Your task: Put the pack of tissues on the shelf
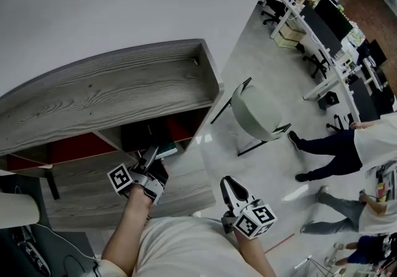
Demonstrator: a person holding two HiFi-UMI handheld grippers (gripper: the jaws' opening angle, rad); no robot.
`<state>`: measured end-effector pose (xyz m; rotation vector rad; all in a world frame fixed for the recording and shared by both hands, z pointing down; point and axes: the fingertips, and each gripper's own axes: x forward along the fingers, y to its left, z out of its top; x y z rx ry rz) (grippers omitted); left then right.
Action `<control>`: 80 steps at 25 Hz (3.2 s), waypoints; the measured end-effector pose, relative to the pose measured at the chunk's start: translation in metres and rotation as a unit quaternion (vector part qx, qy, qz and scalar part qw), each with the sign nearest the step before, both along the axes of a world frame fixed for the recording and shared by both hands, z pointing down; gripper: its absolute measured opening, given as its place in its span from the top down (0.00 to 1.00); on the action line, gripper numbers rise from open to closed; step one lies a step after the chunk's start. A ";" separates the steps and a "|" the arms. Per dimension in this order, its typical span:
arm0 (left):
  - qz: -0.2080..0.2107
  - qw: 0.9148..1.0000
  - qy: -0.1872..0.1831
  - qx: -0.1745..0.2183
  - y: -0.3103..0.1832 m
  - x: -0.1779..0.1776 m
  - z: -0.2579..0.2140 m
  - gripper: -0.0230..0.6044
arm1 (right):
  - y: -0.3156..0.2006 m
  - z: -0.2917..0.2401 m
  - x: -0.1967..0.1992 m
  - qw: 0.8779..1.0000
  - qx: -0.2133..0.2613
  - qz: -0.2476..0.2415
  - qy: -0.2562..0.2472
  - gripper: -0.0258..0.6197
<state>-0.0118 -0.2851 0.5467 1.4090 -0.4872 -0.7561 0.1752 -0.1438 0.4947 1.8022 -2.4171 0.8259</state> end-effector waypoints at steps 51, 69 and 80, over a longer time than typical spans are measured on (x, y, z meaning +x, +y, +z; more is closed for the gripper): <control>-0.109 0.989 -0.093 0.034 0.041 -0.082 -0.005 0.34 | 0.025 0.000 -0.042 0.997 0.011 -0.072 -0.023 0.86; -0.035 0.797 -0.542 0.264 0.136 -0.087 -0.064 0.94 | 0.008 -0.043 -0.089 0.978 0.073 -0.195 -0.012 0.86; -0.010 0.665 -0.666 0.338 0.166 -0.097 -0.087 0.94 | 0.013 -0.065 -0.133 0.950 0.130 -0.277 0.061 0.86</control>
